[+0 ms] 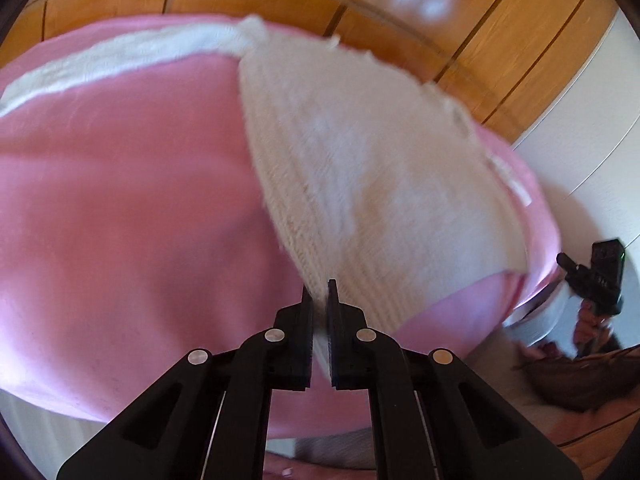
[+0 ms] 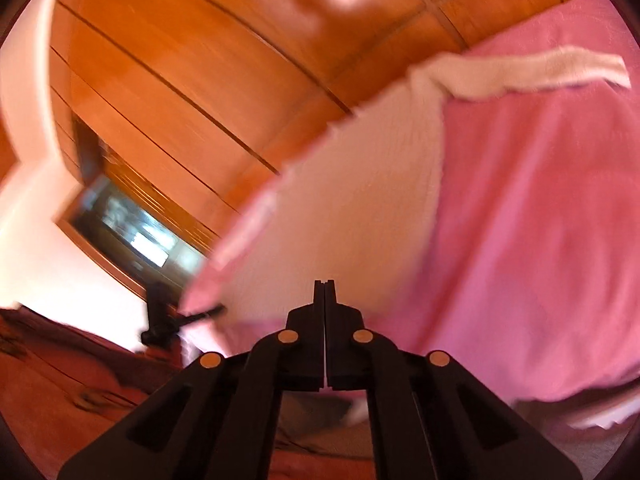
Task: Fold small clothes
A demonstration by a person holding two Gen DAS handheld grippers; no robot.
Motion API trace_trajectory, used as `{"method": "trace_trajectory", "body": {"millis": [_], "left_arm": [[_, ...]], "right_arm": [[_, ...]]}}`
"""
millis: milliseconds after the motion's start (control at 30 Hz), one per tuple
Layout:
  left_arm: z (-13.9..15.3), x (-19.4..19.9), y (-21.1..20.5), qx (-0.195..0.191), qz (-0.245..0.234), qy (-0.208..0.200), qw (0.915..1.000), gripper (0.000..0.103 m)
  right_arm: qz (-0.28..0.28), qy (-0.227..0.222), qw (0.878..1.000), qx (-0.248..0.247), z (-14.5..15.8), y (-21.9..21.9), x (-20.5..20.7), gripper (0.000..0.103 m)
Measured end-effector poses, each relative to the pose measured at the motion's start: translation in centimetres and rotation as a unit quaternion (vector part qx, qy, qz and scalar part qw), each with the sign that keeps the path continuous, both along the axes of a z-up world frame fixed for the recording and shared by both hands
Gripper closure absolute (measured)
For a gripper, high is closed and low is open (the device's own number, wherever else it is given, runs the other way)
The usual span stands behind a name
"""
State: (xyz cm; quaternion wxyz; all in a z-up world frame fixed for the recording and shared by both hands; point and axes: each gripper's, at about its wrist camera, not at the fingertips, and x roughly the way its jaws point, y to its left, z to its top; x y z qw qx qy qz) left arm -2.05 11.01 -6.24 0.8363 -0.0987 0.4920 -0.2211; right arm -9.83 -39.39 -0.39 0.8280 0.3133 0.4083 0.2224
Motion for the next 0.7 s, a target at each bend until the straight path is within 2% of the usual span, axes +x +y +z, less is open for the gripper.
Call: {"method": "trace_trajectory", "body": {"millis": [33, 67, 100, 133, 167, 200, 233, 333, 367, 400, 433, 500, 600, 633, 667, 700], "left_arm": [[-0.2, 0.1, 0.1, 0.008, 0.005, 0.0, 1.0, 0.098], [0.1, 0.5, 0.2, 0.002, 0.01, -0.005, 0.9999, 0.098], [0.5, 0.6, 0.4, -0.005, 0.015, -0.011, 0.9998, 0.093], [1.1, 1.1, 0.6, -0.011, 0.028, -0.022, 0.9993, 0.079], [2.0, 1.8, 1.0, -0.014, 0.064, -0.046, 0.9968, 0.069], [2.5, 2.1, 1.3, -0.018, 0.084, -0.06, 0.9945, 0.05], [3.0, 2.7, 1.3, -0.028, 0.106, -0.075, 0.9912, 0.039], [3.7, 5.1, 0.8, -0.047, 0.158, -0.096, 0.9816, 0.035], [3.7, 6.0, 0.2, -0.047, 0.167, -0.103, 0.9793, 0.033], [3.7, 6.6, -0.5, -0.045, 0.174, -0.109, 0.9776, 0.024], [3.4, 7.7, -1.4, -0.037, 0.18, -0.118, 0.9759, 0.019], [2.9, 9.1, -2.9, -0.016, 0.181, -0.125, 0.9754, 0.019], [1.5, 11.5, -4.5, 0.039, 0.179, -0.13, 0.9744, 0.019], [0.9, 12.2, -4.8, 0.059, 0.182, -0.13, 0.9728, 0.019], [0.4, 12.5, -4.6, 0.066, 0.182, -0.123, 0.9734, 0.019], [-0.4, 13.0, -4.5, 0.056, 0.177, -0.1, 0.9774, 0.019]], "right_arm": [[0.0, 0.006, 1.0, -0.001, -0.6, -0.2, 0.3, 0.098], [-0.011, 0.004, 1.0, -0.007, -0.8, -0.6, 0.7, 0.087], [-0.031, 0.001, 0.999, -0.015, -0.8, -1.3, 1.5, 0.078], [-0.044, -0.001, 0.999, -0.015, -0.8, -1.9, 2.2, 0.067], [-0.069, -0.005, 0.997, -0.014, -0.7, -2.7, 3.0, 0.063], [-0.093, -0.007, 0.996, -0.009, -0.6, -3.6, 3.8, 0.063], [-0.117, -0.006, 0.993, 0.0, -0.7, -4.6, 4.6, 0.063], [-0.234, 0.033, 0.971, 0.023, -2.3, -8.4, 8.1, 0.064], [-0.256, 0.045, 0.965, 0.03, -2.6, -9.1, 8.8, 0.066], [-0.289, 0.057, 0.954, 0.048, -3.5, -10.4, 9.7, 0.066], [-0.312, 0.06, 0.946, 0.059, -4.0, -11.4, 10.4, 0.066], [-0.358, 0.062, 0.931, 0.046, -4.5, -13.1, 11.9, 0.066], [-0.407, 0.062, 0.91, 0.046, -5.1, -15.4, 13.8, 0.068], [-0.431, 0.063, 0.898, 0.062, -5.5, -16.4, 14.2, 0.068], [-0.446, 0.064, 0.89, 0.071, -5.8, -16.9, 14.2, 0.069], [-0.462, 0.065, 0.881, 0.079, -6.1, -17.5, 14.4, 0.069]]}}
